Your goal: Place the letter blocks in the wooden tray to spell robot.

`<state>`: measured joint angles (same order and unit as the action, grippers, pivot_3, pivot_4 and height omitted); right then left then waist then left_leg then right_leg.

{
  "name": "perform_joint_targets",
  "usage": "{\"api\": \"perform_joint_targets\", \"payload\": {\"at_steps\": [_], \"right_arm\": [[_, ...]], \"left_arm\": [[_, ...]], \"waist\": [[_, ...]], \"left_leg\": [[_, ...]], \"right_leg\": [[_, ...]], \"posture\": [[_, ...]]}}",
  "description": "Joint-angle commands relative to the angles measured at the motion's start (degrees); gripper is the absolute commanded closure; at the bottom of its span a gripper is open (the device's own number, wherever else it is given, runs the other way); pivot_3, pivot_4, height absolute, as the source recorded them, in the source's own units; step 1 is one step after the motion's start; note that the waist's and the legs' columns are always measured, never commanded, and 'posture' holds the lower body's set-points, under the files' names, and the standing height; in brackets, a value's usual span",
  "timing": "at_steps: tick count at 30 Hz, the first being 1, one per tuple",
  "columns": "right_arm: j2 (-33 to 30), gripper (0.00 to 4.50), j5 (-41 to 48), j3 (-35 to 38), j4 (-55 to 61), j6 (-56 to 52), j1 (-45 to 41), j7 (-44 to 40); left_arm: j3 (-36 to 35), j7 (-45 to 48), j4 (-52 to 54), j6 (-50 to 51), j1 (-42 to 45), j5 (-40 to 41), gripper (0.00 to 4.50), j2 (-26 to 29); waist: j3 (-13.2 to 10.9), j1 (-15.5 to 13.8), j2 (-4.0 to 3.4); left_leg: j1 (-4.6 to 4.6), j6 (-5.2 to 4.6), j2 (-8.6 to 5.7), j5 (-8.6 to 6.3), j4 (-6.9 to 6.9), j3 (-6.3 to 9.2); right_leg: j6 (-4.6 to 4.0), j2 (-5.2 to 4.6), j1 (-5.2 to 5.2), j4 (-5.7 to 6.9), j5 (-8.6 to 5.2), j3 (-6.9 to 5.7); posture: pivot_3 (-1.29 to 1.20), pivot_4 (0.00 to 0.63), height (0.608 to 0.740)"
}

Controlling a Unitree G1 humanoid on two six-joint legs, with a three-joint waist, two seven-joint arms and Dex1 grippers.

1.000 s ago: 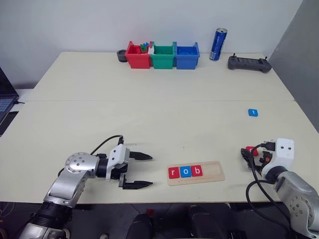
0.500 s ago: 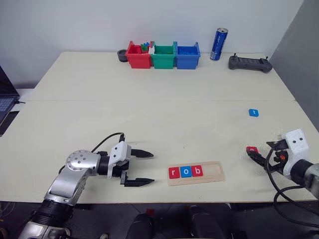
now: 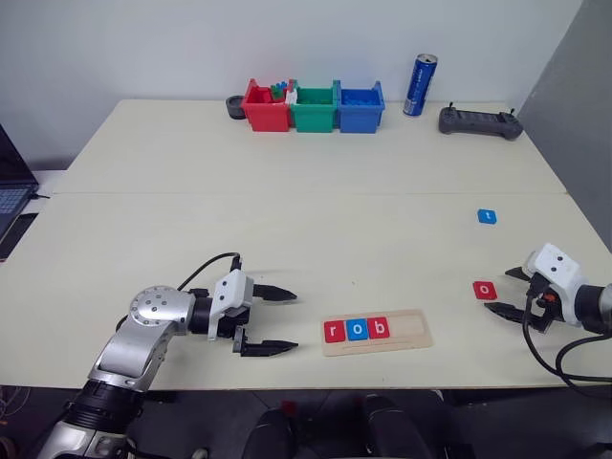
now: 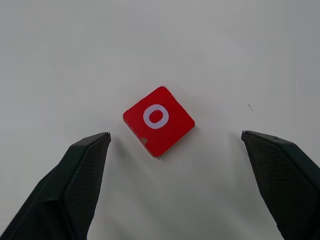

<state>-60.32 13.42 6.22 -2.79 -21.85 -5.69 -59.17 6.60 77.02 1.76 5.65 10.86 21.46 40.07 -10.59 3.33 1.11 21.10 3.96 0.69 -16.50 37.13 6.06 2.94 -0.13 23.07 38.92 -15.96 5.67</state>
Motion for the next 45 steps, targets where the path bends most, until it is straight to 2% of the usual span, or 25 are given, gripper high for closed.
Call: {"api": "perform_joint_targets", "payload": {"at_steps": [1, 9, 13, 19, 23, 26, 32, 35, 38, 45], "right_arm": [[-1.3, 0.04, -1.6, -2.9, -4.2, 2.6, -4.3, -4.9], [0.6, 0.04, -4.8, -9.6, -11.8, 4.8, -12.7, -11.1], [1.3, 0.94, -5.6, -11.0, -12.3, 4.6, -13.9, -12.5], [1.0, 3.01, -5.6, -10.7, -11.1, 4.2, -13.6, -13.9], [-0.2, 3.05, -3.4, -8.3, -3.2, 3.0, -11.1, -14.3], [-1.2, 3.05, 0.0, -5.0, 9.2, -1.7, -7.6, -13.5], [-3.8, 3.05, 2.6, -1.2, 26.9, -6.8, 0.1, -11.7], [-4.1, 3.05, 1.7, -3.4, 33.2, -8.2, 1.4, -10.0], [-4.1, 3.05, -2.4, -7.9, 33.5, -6.1, 0.4, -8.9], [-1.9, 3.05, -5.3, -16.7, 33.1, -4.6, -6.0, -9.8]], "left_arm": [[-0.6, 0.5, 0.0, -1.1, 0.2, 0.3, 0.0, 0.1], [-0.7, 0.9, -1.4, -2.1, 0.3, -0.1, 0.0, 0.3], [-0.8, 1.2, -2.2, -2.9, 0.2, -0.3, 0.0, 0.4], [-1.0, 1.3, -2.4, -3.3, -0.3, -0.3, 0.0, 0.7], [-1.1, 1.0, -1.5, -2.7, -0.5, -0.2, 0.0, 1.0], [-1.1, 0.8, -0.6, -1.8, -0.4, 0.0, 0.0, 1.2], [-1.0, 0.9, -0.6, -1.3, -0.1, 0.0, 0.0, 1.4], [-0.7, 1.2, -1.2, -1.5, 0.1, -0.2, 0.0, 1.3], [-0.4, 1.4, -1.3, -1.6, 0.4, -0.4, 0.0, 1.0], [-0.2, 1.5, -1.5, -1.6, 0.9, -0.4, 0.0, 0.9]], "waist": [[0.0, 0.0, 0.0], [0.0, 0.0, -0.01], [0.0, 0.1, 0.0], [0.0, 0.0, 0.0], [0.0, 0.0, -0.01], [0.0, 0.0, -0.07], [0.0, -0.3, -0.06], [0.0, -0.4, -0.06], [0.0, -0.4, -0.06], [0.0, -0.3, -0.06]], "left_leg": [[0.01, 0.0, 0.0, 0.0, 0.0, 0.01], [-0.03, 0.0, 0.01, 0.0, 0.02, -0.01], [-0.03, 0.0, 0.01, 0.0, 0.02, 0.01], [-0.04, 0.0, 0.01, 0.0, 0.05, 0.02], [-0.03, 0.0, 0.01, 0.0, 0.04, 0.04], [-0.01, 0.0, 0.01, 0.0, 0.03, 0.06], [0.01, 0.0, 0.0, 0.0, 0.06, 0.08], [0.02, 0.0, 0.0, 0.0, 0.07, 0.1], [0.01, 0.0, 0.01, 0.0, 0.1, 0.08], [0.02, 0.0, 0.02, 0.0, 0.15, 0.08]], "right_leg": [[0.0, 0.0, 0.0, 0.0, 0.0, 0.0], [-0.01, -0.01, 0.0, 0.03, 0.01, 0.0], [-0.01, 0.0, 0.0, 0.04, 0.01, 0.0], [-0.01, -0.01, -0.02, 0.05, 0.01, -0.02], [-0.01, -0.01, -0.02, 0.06, 0.01, -0.03], [-0.01, -0.01, 0.0, 0.08, 0.01, -0.03], [0.0, -0.01, -0.02, 0.06, 0.0, -0.07], [0.0, -0.01, -0.02, 0.05, 0.0, -0.08], [0.0, -0.01, -0.02, 0.05, 0.0, -0.08], [0.0, -0.01, -0.01, 0.05, 0.0, -0.09]], "posture": [[0.0, 0.15, 0.74], [0.0, 0.15, 0.74], [0.0, 0.15, 0.74], [0.0, 0.15, 0.74], [0.0, 0.15, 0.74], [0.0, 0.15, 0.74], [0.0, 0.15, 0.74], [0.0, 0.15, 0.74], [0.0, 0.15, 0.74], [0.0, 0.15, 0.74]]}}
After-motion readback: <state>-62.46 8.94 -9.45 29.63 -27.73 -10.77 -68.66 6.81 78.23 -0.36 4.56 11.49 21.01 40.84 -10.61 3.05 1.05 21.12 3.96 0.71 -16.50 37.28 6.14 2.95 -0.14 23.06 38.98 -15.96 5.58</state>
